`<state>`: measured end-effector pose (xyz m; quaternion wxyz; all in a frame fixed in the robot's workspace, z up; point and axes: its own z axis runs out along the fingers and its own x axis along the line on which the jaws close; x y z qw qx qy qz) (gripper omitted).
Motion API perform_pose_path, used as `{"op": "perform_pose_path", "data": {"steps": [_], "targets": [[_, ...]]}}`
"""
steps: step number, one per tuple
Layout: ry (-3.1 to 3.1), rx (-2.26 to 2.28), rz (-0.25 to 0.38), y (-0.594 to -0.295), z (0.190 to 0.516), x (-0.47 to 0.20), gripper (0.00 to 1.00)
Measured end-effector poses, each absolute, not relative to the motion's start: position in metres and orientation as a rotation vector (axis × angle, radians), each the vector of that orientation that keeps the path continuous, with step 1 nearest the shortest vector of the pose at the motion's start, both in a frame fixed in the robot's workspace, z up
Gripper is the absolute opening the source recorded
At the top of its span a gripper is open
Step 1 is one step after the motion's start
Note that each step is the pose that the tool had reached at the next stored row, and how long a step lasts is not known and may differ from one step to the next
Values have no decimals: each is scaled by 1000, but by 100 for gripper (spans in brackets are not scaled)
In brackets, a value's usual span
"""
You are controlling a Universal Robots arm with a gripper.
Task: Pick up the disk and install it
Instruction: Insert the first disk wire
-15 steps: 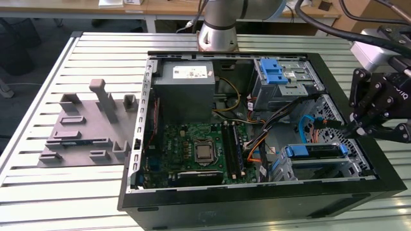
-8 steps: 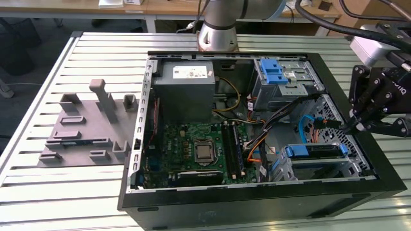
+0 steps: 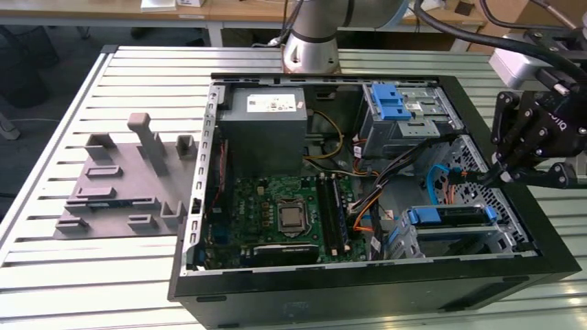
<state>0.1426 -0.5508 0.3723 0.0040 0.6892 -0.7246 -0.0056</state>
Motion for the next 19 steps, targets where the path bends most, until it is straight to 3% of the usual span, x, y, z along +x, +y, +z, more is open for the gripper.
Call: {"op": "perform_pose_path", "data": {"steps": [17,19], "targets": [[-2269,2135,-17,-523,370,143,11],[-2267,2128,-20,-522,370,144,23]]}}
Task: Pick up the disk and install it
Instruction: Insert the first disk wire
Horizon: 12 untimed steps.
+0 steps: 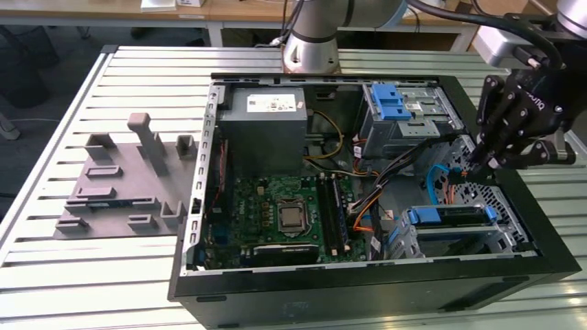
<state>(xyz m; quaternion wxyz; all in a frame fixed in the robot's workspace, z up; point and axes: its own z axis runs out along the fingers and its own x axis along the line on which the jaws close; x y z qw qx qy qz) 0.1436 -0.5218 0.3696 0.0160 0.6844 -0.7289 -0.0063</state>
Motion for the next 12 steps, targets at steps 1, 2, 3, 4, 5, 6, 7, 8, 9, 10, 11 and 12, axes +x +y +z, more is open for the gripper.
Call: {"op": "perform_pose_path", "data": {"steps": [1,2,3,4,5,6,7,8,9,10,11,12], "targets": [[-2266,2125,-20,-521,369,144,23],[-2267,2121,-20,-521,369,144,29],[-2268,2116,-19,-521,369,144,35],[-2272,2109,-17,-521,368,144,35],[-2280,2098,-16,-520,368,145,41],[-2290,2086,-14,-520,367,145,41],[-2298,2074,-11,-520,366,145,41],[-2305,2064,-8,-520,365,145,41],[-2311,2055,-6,-520,365,145,41],[-2316,2049,-5,-520,364,145,41],[-2319,2044,-4,-520,363,145,41],[-2321,2041,-4,-520,362,145,41]]}}
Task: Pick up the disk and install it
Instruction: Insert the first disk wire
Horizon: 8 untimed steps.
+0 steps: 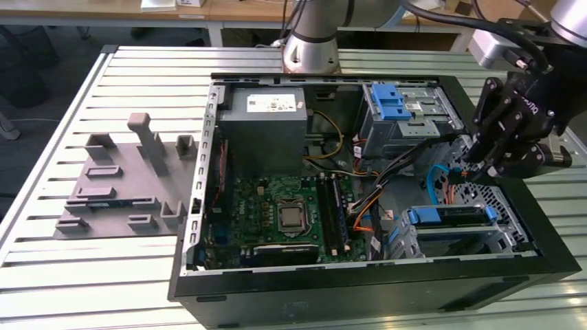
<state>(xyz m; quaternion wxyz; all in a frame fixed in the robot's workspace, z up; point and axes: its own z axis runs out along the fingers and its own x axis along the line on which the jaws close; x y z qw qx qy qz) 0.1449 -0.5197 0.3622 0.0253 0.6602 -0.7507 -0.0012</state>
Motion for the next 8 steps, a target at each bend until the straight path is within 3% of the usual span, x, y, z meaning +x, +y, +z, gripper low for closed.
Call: {"op": "perform_pose_path", "data": {"steps": [8], "targets": [[-2321,2023,16,-517,356,145,41]]}}
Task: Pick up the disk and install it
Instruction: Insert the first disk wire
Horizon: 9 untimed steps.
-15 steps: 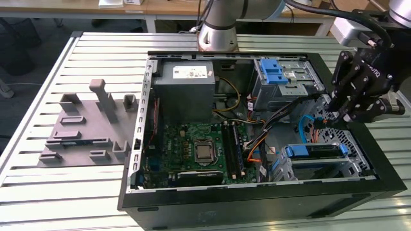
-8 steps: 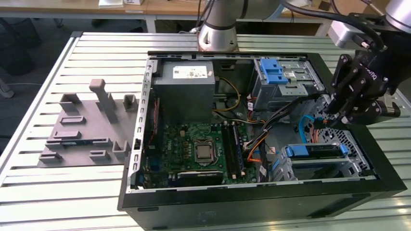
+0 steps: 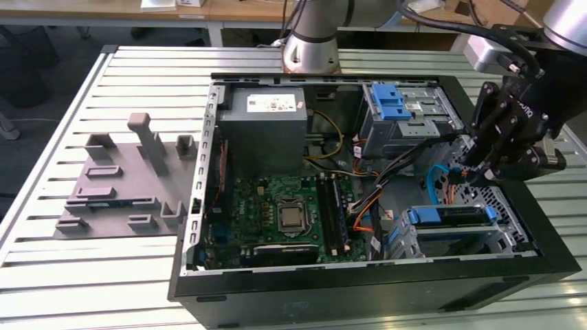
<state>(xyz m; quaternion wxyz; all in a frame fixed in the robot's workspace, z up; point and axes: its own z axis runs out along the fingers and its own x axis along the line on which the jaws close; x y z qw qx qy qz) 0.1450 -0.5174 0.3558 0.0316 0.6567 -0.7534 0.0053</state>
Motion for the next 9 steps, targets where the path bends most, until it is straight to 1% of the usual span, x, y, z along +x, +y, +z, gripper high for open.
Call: {"op": "perform_pose_path", "data": {"steps": [3,5,6,7,8,9], "targets": [[-2318,2018,26,-517,354,145,40],[-2315,2015,32,-517,354,145,27],[-2313,2013,37,-517,354,145,27],[-2311,2011,41,-517,354,145,21],[-2310,2010,45,-517,354,145,21],[-2307,2012,46,-517,354,145,17]]}}
